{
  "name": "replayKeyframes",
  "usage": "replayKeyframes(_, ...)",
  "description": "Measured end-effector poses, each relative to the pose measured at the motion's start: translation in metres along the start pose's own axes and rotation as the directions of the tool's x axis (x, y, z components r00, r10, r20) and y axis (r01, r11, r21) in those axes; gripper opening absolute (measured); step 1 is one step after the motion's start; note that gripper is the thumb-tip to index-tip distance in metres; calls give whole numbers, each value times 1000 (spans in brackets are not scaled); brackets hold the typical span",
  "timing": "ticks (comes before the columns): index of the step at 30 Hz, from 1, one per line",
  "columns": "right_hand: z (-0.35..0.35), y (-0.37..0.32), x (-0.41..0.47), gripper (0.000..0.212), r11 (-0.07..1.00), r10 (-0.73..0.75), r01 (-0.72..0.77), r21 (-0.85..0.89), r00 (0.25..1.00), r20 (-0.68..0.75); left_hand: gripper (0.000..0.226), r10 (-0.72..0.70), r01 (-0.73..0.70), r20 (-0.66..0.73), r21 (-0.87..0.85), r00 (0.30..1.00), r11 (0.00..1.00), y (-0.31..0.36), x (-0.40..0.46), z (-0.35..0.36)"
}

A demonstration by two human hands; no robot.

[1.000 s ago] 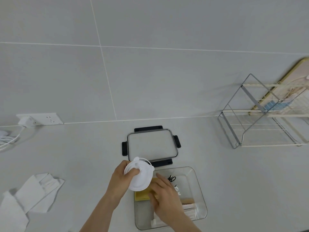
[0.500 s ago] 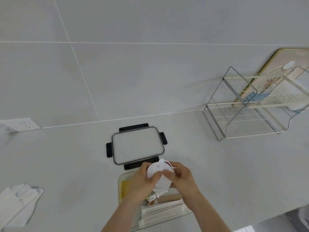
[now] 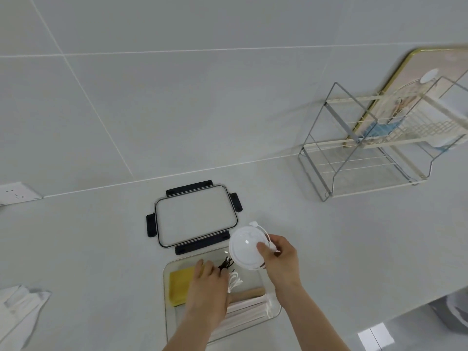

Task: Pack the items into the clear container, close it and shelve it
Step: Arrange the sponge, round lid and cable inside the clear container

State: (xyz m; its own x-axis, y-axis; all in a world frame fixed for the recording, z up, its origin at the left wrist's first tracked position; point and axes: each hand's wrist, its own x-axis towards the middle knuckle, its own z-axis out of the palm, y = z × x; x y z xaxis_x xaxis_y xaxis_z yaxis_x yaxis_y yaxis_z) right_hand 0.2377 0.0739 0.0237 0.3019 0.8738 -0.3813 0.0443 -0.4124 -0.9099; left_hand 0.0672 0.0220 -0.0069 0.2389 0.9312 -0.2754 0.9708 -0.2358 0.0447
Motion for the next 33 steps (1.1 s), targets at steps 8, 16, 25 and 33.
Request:
replayKeyframes(8, 0, 1, 0, 20, 998, 13, -12, 65, 1000, -21, 24, 1, -74, -190, -378, 982, 923, -4, -2, -9)
replayKeyframes(16, -1, -5, -6, 21, 988, 28, -27, 154, 1000, -1, 21, 35, -118, -174, -493, 984, 862, -46, -39, -27)
replayKeyframes(25, 17, 3, -21, 22, 999, -18, 18, 28, 999, 31, 25, 88, -89, -24, -7, 996, 996, -59, -64, -12)
replayKeyframes(33, 19, 6, -26, 21, 939, -157, 169, -300, 986, 62, 35, -62, 52, 53, 167, 997, 985, -54, -61, -16)
